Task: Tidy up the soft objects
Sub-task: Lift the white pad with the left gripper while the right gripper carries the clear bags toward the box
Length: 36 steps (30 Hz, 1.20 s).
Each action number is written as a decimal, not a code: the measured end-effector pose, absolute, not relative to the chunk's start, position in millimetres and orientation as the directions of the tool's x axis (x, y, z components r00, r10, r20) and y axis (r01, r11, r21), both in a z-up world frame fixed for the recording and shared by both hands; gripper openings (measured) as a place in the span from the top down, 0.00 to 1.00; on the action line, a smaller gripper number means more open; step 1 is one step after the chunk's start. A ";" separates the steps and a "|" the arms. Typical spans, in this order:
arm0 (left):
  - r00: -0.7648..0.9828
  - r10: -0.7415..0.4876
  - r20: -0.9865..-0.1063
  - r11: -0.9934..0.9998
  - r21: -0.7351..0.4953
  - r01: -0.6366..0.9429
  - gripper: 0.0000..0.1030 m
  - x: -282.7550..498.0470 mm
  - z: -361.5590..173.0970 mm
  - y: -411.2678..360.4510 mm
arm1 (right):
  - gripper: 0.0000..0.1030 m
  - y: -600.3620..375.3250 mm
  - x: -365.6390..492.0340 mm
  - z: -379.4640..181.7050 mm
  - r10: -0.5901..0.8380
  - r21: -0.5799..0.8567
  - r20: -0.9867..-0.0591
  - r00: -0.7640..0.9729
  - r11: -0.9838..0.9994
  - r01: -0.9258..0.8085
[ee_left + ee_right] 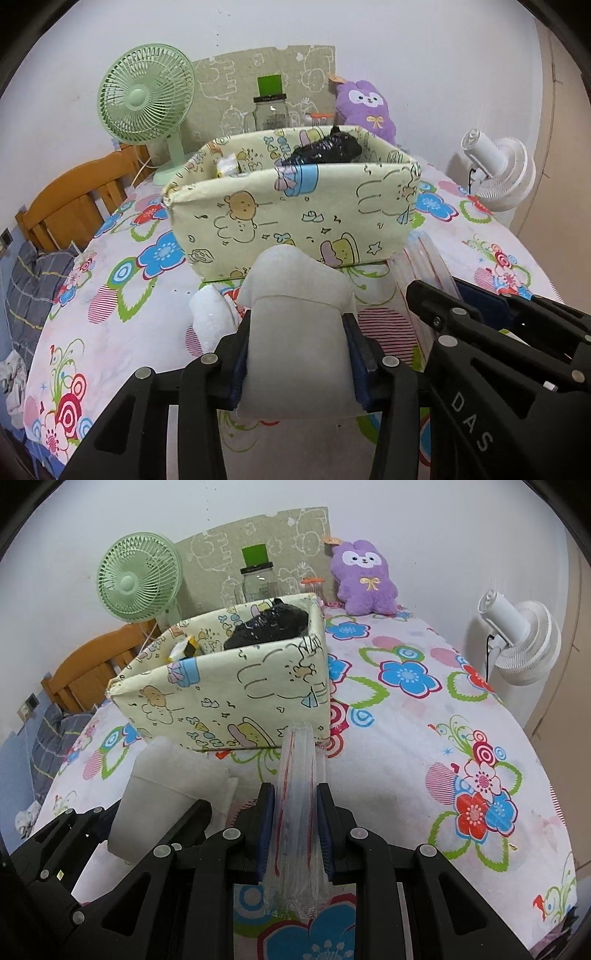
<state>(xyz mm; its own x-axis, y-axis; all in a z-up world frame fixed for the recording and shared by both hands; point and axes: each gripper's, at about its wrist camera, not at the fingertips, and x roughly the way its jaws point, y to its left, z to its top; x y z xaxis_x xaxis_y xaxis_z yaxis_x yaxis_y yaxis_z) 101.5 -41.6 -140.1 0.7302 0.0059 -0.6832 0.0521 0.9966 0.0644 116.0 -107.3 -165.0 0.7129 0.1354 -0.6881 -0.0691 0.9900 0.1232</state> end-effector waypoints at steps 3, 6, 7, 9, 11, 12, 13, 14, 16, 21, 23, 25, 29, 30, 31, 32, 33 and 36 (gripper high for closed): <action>0.740 0.002 -0.673 0.997 0.056 0.048 0.56 96.5 -133.3 -38.0 | 0.75 -104.8 112.4 -159.2 0.134 0.118 -0.678 0.723 0.990 -0.072; 0.748 0.001 -0.664 0.998 0.052 0.044 0.57 92.1 -127.6 -34.7 | 0.75 -100.7 108.8 -153.0 0.133 0.113 -0.669 0.731 0.991 -0.077; 0.752 0.004 -0.660 0.998 0.053 0.042 0.57 90.3 -125.0 -33.7 | 0.75 -99.5 107.4 -150.7 0.134 0.113 -0.666 0.734 0.990 -0.078; 0.757 0.006 -0.654 0.998 0.053 0.038 0.57 87.3 -120.9 -32.6 | 0.75 -98.0 105.2 -146.7 0.136 0.114 -0.660 0.739 0.990 -0.080; 0.762 0.006 -0.648 0.998 0.050 0.034 0.57 84.9 -116.7 -31.6 | 0.75 -96.3 102.8 -142.2 0.137 0.113 -0.654 0.744 0.990 -0.083; 0.765 0.005 -0.644 0.998 0.046 0.033 0.57 83.3 -113.5 -31.0 | 0.75 -95.6 101.6 -139.6 0.137 0.111 -0.651 0.747 0.990 -0.085; 0.767 0.004 -0.642 0.999 0.044 0.032 0.57 82.7 -111.6 -30.3 | 0.75 -94.9 100.4 -136.6 0.136 0.108 -0.647 0.751 0.990 -0.086; 0.770 0.003 -0.639 0.999 0.042 0.031 0.57 81.3 -109.1 -30.1 | 0.75 -94.4 99.2 -133.4 0.135 0.105 -0.643 0.754 0.991 -0.087; 0.776 -0.001 -0.631 0.999 0.037 0.031 0.58 78.8 -103.1 -30.0 | 0.75 -93.4 96.4 -127.6 0.133 0.100 -0.636 0.760 0.991 -0.089; 0.789 -0.010 -0.615 0.999 0.031 0.037 0.58 73.5 -89.8 -29.4 | 0.75 -93.2 88.8 -114.5 0.128 0.095 -0.616 0.777 0.992 -0.089; 0.793 -0.012 -0.610 0.999 0.030 0.038 0.58 70.8 -85.9 -29.9 | 0.75 -93.2 85.9 -109.4 0.126 0.093 -0.608 0.783 0.992 -0.088; 0.798 -0.015 -0.602 0.999 0.028 0.040 0.58 68.0 -80.7 -30.5 | 0.75 -92.3 81.8 -103.7 0.125 0.091 -0.600 0.790 0.992 -0.087; 0.810 -0.033 -0.585 0.999 0.011 0.048 0.58 62.7 -70.2 -29.8 | 0.75 -91.8 75.6 -91.3 0.123 0.087 -0.579 0.806 0.992 -0.089; 0.815 -0.033 -0.579 0.999 0.010 0.048 0.58 61.2 -66.9 -29.8 | 0.75 -91.7 75.0 -89.3 0.122 0.086 -0.576 0.808 0.992 -0.088; 0.818 -0.033 -0.575 0.999 0.010 0.048 0.58 60.3 -64.4 -30.1 | 0.75 -91.1 73.9 -86.0 0.121 0.083 -0.571 0.812 0.993 -0.089; 0.819 -0.034 -0.572 0.999 0.009 0.048 0.58 59.8 -63.1 -29.7 | 0.75 -91.3 73.5 -84.3 0.121 0.084 -0.569 0.814 0.992 -0.090; 0.822 -0.035 -0.568 0.999 0.007 0.048 0.58 59.1 -60.0 -29.2 | 0.75 -91.2 72.6 -81.8 0.123 0.085 -0.564 0.816 0.992 -0.091; 0.830 -0.033 -0.556 0.999 0.008 0.044 0.58 57.8 -53.3 -28.4 | 0.75 -89.9 71.0 -74.4 0.126 0.081 -0.552 0.824 0.992 -0.098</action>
<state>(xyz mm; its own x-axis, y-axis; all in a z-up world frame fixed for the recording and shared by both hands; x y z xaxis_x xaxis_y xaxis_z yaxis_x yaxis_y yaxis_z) 57.8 -28.4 -53.3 0.8304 -0.0326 -0.5562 0.0442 0.9990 0.0076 71.0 -89.9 -74.4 0.8242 0.1264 -0.5520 -0.0982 0.9919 0.0805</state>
